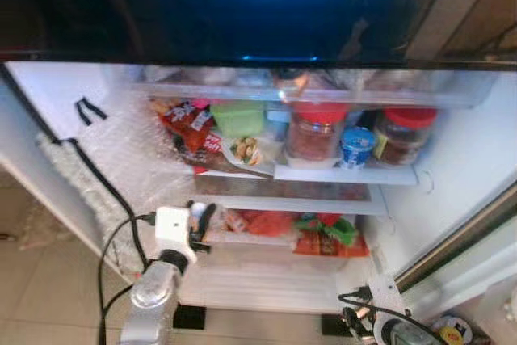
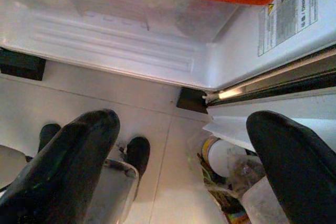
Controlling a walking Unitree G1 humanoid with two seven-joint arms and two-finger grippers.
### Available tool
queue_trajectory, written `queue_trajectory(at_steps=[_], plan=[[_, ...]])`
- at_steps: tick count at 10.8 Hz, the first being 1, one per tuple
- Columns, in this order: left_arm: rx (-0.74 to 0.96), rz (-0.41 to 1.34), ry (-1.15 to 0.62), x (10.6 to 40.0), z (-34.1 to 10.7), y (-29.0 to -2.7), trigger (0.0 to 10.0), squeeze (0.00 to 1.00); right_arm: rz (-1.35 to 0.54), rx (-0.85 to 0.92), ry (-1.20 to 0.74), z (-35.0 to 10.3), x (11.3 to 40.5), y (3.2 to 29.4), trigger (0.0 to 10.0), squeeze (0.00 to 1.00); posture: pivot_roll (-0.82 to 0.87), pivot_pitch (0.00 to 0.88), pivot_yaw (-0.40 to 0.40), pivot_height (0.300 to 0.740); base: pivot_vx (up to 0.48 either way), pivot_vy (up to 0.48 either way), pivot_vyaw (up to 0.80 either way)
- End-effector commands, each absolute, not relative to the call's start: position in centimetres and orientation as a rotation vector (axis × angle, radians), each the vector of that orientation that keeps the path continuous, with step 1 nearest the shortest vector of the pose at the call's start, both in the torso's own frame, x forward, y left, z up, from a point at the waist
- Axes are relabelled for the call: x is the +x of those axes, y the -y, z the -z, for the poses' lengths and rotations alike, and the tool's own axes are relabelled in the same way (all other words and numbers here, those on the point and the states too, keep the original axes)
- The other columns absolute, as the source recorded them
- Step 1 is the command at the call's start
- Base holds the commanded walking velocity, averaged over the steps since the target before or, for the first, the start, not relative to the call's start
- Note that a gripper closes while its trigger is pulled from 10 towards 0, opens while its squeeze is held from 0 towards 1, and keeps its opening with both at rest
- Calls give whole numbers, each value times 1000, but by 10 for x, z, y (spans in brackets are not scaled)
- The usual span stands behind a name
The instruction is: Restocking fridge
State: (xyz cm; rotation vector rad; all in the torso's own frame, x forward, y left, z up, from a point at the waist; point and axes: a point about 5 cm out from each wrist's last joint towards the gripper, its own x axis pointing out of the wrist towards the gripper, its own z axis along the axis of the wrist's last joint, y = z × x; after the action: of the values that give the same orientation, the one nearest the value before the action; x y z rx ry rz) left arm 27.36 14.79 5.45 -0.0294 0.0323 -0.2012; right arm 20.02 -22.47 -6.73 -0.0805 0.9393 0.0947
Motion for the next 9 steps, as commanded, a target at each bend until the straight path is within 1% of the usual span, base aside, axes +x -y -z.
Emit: queue_trajectory(at_steps=[1, 4, 9], plan=[[-37, 215, -30, 272, -56, -147, 10000, 0, -82, -72, -950, 69, 197, 226, 10000, 0, -26, 59, -4, 740, 0, 0, 0], [-20, 225, -17, 272, -58, -146, 10000, 0, -48, -42, -918, 68, 197, 226, 10000, 0, -23, 60, -2, 740, 0, 0, 0], [-13, 207, 0, 274, -62, -148, 10000, 0, -14, -55, -937, 70, 196, 227, 10000, 0, -23, 59, 1, 740, 0, 0, 0]])
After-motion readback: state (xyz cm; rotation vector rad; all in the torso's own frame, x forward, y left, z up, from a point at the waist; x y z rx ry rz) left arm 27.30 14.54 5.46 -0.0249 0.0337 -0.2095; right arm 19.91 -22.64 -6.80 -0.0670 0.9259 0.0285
